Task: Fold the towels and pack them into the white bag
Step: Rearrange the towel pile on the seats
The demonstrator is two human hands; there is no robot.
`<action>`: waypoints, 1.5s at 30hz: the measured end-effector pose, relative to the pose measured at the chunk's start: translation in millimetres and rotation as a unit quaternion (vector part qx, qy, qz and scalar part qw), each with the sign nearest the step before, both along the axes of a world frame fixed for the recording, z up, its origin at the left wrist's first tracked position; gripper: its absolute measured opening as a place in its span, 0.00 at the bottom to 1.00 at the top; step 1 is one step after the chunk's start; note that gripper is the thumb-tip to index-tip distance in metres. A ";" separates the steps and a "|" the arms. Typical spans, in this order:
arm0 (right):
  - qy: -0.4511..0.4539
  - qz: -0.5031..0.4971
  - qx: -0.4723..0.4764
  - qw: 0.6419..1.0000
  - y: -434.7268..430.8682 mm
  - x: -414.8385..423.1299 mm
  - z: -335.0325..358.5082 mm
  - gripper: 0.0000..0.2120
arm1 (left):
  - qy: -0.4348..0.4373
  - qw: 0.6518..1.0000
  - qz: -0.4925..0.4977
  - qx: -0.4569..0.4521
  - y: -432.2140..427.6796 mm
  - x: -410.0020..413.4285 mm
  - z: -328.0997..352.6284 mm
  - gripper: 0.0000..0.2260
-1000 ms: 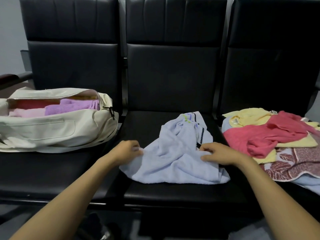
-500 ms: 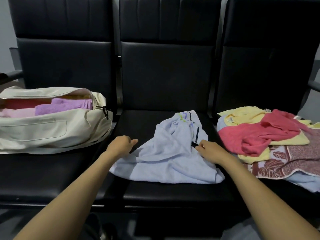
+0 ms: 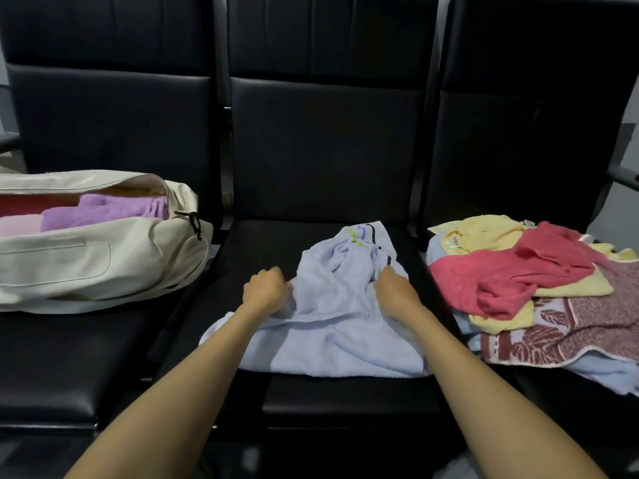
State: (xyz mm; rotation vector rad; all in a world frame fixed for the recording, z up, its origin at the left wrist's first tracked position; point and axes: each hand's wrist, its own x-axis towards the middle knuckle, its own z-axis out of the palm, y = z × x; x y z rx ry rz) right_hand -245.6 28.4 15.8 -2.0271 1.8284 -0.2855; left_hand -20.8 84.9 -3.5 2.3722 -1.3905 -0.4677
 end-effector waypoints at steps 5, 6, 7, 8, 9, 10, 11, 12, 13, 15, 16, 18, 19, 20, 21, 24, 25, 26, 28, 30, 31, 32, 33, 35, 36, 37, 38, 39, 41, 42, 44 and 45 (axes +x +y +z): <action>-0.352 -0.101 -0.061 0.929 -19.9 -33.0 19.2 0.13 | 0.213 0.947 0.104 -0.219 5.0 27.8 26.2 0.06; -0.435 -0.120 -0.053 0.891 -19.3 -42.1 24.0 0.14 | 0.238 0.930 0.101 -0.261 8.7 37.1 30.5 0.05; -0.507 -0.138 -0.046 0.849 -18.1 -51.6 28.2 0.12 | 0.259 0.915 0.093 -0.295 14.3 45.7 35.1 0.05; -0.562 -0.149 -0.038 0.812 -19.0 -60.1 30.6 0.10 | 0.283 0.901 0.084 -0.318 20.1 54.0 38.4 0.06; -0.599 -0.148 -0.023 0.786 -19.9 -68.6 32.1 0.11 | 0.306 0.889 0.080 -0.332 25.7 61.1 41.0 0.06; -0.618 -0.137 -0.001 0.774 -20.9 -75.3 33.1 0.13 | 0.327 0.879 0.079 -0.337 30.6 66.6 42.7 0.07; -0.623 -0.119 0.026 0.773 -20.0 -80.3 34.8 0.15 | 0.342 0.875 0.078 -0.333 35.3 70.0 44.4 0.08; -0.615 -0.101 0.058 0.780 -18.3 -83.0 35.9 0.17 | 0.355 0.875 0.073 -0.320 38.9 71.9 45.4 0.10; -0.604 -0.087 0.091 0.787 -15.6 -83.5 36.3 0.17 | 0.369 0.876 0.067 -0.303 42.3 72.8 46.2 0.11; -0.598 -0.070 0.145 0.785 -8.2 -79.5 34.8 0.17 | 0.388 0.879 0.055 -0.270 46.8 75.3 44.6 0.10; -0.604 -0.064 0.160 0.778 -5.8 -76.1 32.6 0.17 | 0.393 0.882 0.053 -0.255 49.1 76.0 44.4 0.10; -0.573 -0.042 0.174 0.799 0.0 -70.2 24.0 0.24 | 0.396 0.885 0.051 -0.240 52.9 75.8 44.4 0.09; -0.503 -0.020 0.170 0.847 2.5 -68.3 18.3 0.28 | 0.394 0.885 0.052 -0.241 54.1 74.5 45.0 0.09; -0.390 0.008 0.152 0.908 6.7 -66.5 14.8 0.31 | 0.392 0.886 0.051 -0.243 55.3 72.8 45.7 0.09; -0.261 0.032 0.125 0.957 7.8 -65.9 9.7 0.32 | 0.392 0.885 0.048 -0.245 56.8 71.0 46.6 0.09; -0.157 0.063 0.030 0.985 3.8 -60.5 7.4 0.22 | 0.386 0.887 0.049 -0.247 60.5 71.2 46.4 0.09; -0.260 0.055 0.007 0.964 -0.3 -57.6 11.5 0.18 | 0.384 0.889 0.050 -0.246 61.2 72.1 45.9 0.09; -0.385 0.037 -0.012 0.922 -2.2 -54.7 18.1 0.16 | 0.384 0.889 0.051 -0.245 62.3 72.3 45.7 0.09; -0.558 -0.022 -0.051 0.828 -7.7 -50.4 30.2 0.15 | 0.398 0.882 0.052 -0.249 62.9 71.8 45.4 0.09; -0.606 -0.042 0.005 0.794 -13.9 -48.7 26.7 0.20 | 0.410 0.878 0.046 -0.244 62.9 70.6 45.2 0.09; -0.569 -0.029 0.060 0.820 -14.1 -48.4 18.8 0.24 | 0.414 0.878 0.040 -0.236 62.6 70.0 45.0 0.09; -0.514 -0.001 0.109 0.851 -10.4 -47.8 10.8 0.28 | 0.416 0.880 0.035 -0.228 61.9 70.2 44.7 0.09; -0.461 0.030 0.142 0.876 -7.8 -47.3 2.8 0.31 | 0.415 0.883 0.030 -0.218 61.5 71.0 44.1 0.09; -0.385 0.072 0.138 0.910 -9.0 -48.3 -9.0 0.36 | 0.403 0.893 0.024 -0.200 60.5 74.2 41.7 0.08; -0.341 0.073 0.099 0.932 -11.7 -48.9 -11.7 0.35 | 0.393 0.899 0.023 -0.190 59.9 76.3 39.3 0.07; -0.293 0.062 0.045 0.953 -15.5 -50.5 -13.4 0.31 | 0.373 0.910 0.021 -0.180 59.6 77.8 36.8 0.06; -0.254 0.051 -0.008 0.966 -18.1 -51.6 -12.2 0.26 | 0.345 0.923 0.018 -0.171 60.0 77.7 35.1 0.05; -0.236 0.043 -0.050 0.970 -20.8 -52.1 -10.8 0.20 | 0.314 0.935 0.016 -0.162 60.5 77.6 33.2 0.04; -0.281 0.036 -0.094 0.954 -16.5 -50.4 0.4 0.12 | 0.282 0.946 0.011 -0.161 61.0 75.1 31.5 0.03; -0.334 0.027 -0.097 0.937 -11.3 -48.5 9.6 0.11 | 0.290 0.941 0.007 -0.172 61.7 73.6 33.6 0.04; -0.431 -0.010 -0.074 0.899 -4.9 -46.3 25.7 0.12 | 0.375 0.901 0.020 -0.217 62.9 70.7 42.5 0.05; -0.462 -0.028 -0.061 0.885 -4.3 -47.2 30.9 0.13 | 0.424 0.872 0.033 -0.242 63.5 70.1 49.0 0.05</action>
